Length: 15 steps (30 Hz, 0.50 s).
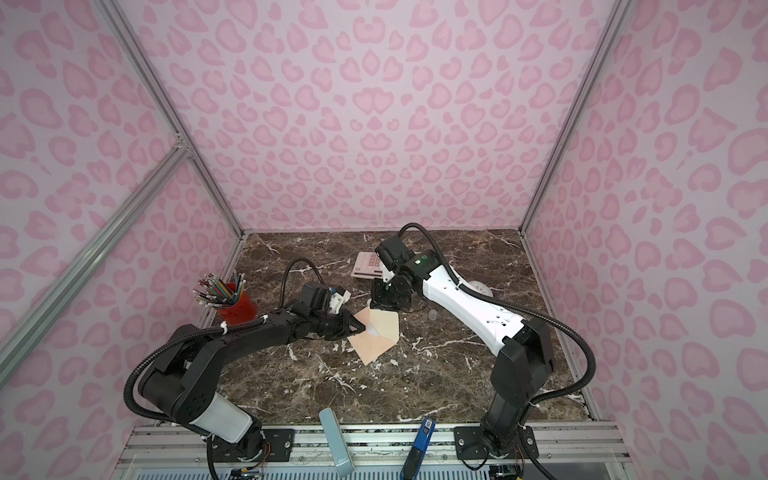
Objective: Place the letter into the envelope and seal it
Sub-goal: 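Lift the glue stick off the envelope with the right gripper while the left rises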
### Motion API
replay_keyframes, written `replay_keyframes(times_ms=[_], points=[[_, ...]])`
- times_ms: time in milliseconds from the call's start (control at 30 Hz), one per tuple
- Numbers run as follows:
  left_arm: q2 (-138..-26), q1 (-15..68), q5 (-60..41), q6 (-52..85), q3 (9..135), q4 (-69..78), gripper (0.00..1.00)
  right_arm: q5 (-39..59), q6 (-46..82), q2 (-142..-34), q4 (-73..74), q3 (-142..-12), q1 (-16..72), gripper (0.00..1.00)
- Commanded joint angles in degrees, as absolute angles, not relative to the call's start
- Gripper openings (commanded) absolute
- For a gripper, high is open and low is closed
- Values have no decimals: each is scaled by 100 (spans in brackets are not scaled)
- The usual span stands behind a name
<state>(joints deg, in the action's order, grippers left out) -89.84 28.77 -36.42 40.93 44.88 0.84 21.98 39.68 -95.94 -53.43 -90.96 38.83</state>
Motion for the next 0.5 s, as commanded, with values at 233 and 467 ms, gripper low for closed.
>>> replay_keyframes(times_ms=[233,467], points=[[-8098,2881,-3528,4295,4586,34,33,1814,4017,-8434,-4098,-8127,3637,0],[-7195,2875,-3270,4368,4689,-233,49,1420,4126,-7772,-3278,-7463,3630,0]])
